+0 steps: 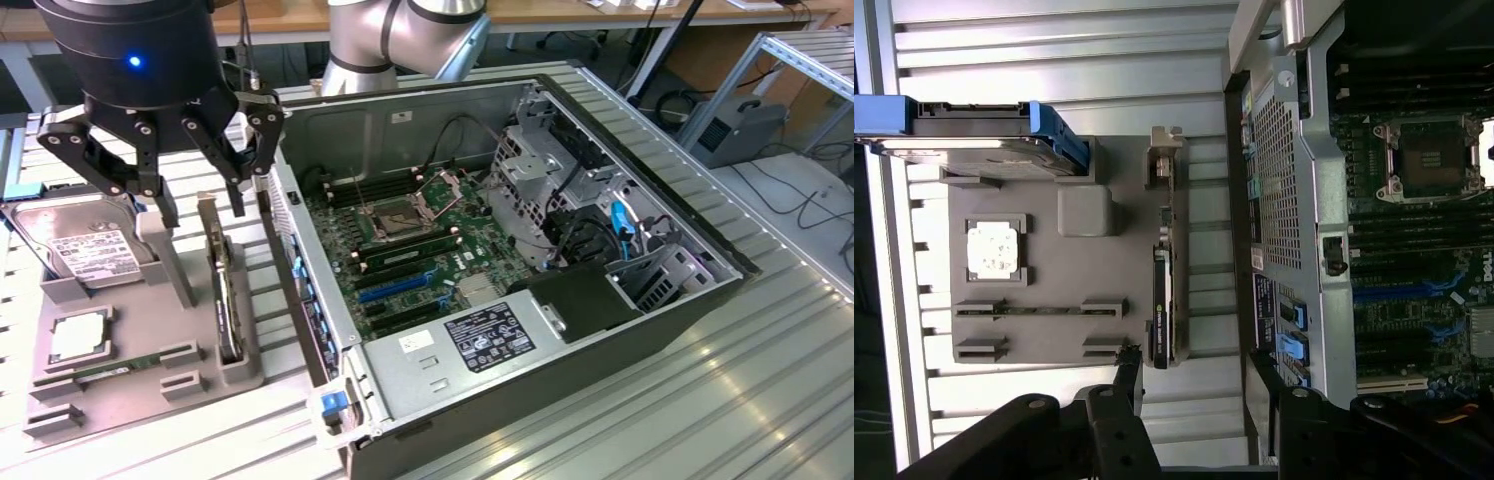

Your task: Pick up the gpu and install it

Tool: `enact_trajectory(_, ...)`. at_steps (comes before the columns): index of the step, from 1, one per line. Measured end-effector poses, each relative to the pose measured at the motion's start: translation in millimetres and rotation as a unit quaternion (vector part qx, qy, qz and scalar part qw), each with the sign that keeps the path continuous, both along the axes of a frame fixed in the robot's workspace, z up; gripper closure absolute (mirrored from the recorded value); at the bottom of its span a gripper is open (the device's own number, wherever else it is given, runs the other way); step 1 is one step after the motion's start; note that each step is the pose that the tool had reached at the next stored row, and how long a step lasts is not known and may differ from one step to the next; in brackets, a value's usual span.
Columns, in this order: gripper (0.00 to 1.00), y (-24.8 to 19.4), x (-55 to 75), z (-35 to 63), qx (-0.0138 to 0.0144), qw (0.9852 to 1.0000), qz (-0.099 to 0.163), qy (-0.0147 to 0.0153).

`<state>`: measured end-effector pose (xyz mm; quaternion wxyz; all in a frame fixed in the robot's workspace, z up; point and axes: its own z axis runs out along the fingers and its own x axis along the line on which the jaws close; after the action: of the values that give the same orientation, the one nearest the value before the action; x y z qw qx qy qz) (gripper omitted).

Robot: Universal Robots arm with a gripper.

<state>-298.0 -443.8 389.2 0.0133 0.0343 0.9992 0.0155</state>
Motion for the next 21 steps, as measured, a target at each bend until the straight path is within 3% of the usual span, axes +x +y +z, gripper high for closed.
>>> enact_trajectory(10, 0.46, 0.0, -1.1, -0.8, 0.0001, 1.0, 0.0, -0.0001)
enact_trajectory(17, 0.46, 0.1, -11.2, -3.6, 0.0, 1.0, 0.0, 0.0)
enact_trajectory(21, 0.46, 2.7, -14.0, -6.7, 0.0, 1.0, 0.0, 0.0)
